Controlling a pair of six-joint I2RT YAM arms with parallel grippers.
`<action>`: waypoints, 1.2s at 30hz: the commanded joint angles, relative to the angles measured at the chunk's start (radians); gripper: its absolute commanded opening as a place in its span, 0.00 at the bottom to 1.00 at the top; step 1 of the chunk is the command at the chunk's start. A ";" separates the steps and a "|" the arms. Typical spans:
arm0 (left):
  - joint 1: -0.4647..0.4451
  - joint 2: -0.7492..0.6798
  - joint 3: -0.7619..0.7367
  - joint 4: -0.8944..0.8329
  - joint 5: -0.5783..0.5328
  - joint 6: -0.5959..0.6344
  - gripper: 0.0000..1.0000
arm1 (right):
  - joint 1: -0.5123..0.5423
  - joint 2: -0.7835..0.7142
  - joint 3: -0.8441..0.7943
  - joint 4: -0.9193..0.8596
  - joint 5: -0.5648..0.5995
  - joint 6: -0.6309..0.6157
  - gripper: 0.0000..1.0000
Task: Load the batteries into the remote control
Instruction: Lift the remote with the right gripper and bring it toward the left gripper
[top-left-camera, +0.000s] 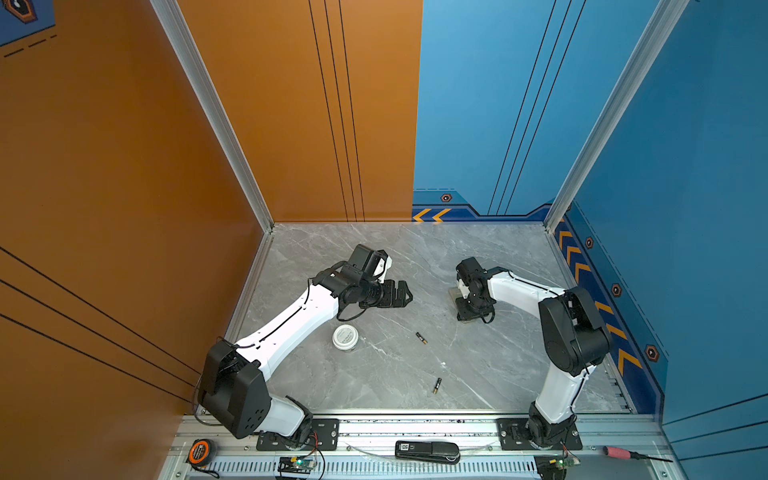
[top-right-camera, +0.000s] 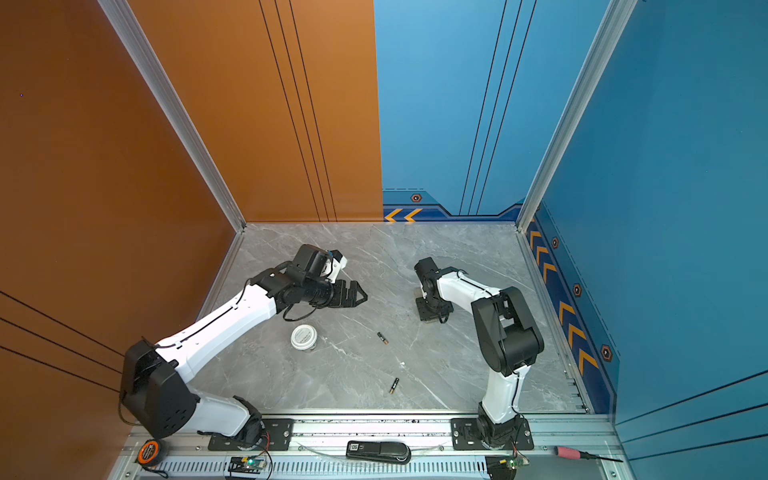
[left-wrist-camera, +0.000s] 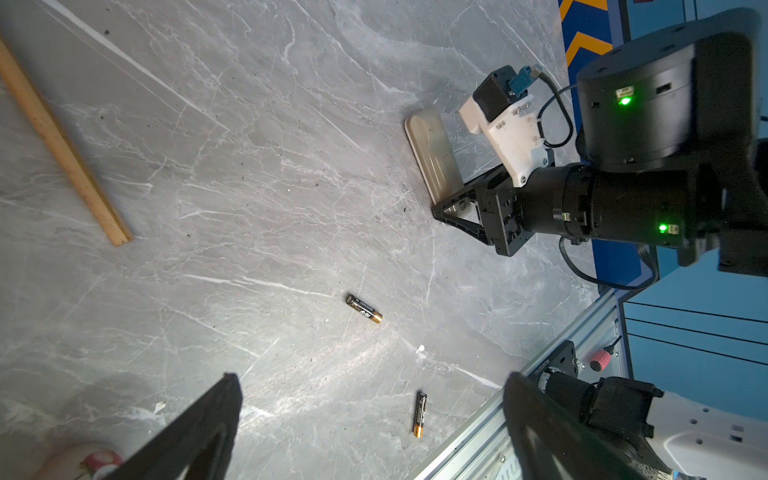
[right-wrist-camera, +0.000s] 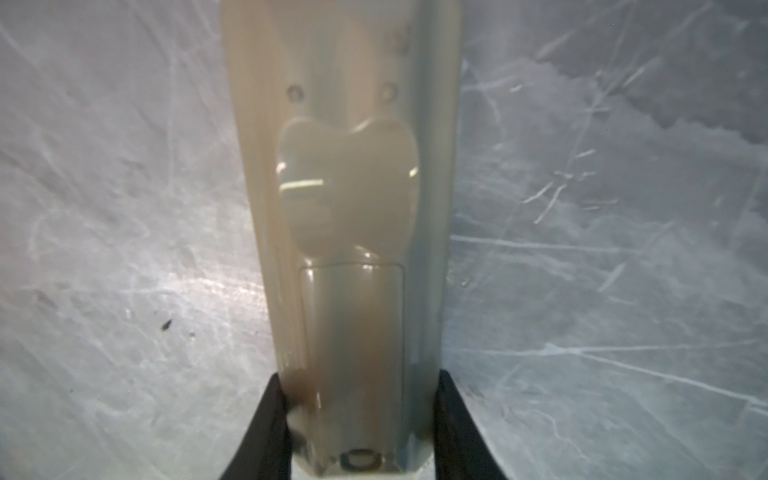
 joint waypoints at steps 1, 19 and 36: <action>-0.003 0.014 0.050 -0.022 0.038 0.007 0.99 | 0.016 -0.060 -0.030 0.024 -0.061 -0.010 0.15; 0.051 0.020 0.101 0.160 0.162 -0.128 0.98 | 0.281 -0.381 -0.041 0.371 -0.099 0.328 0.11; 0.080 0.105 0.116 0.306 0.140 -0.178 0.87 | 0.399 -0.369 -0.040 0.490 -0.134 0.425 0.12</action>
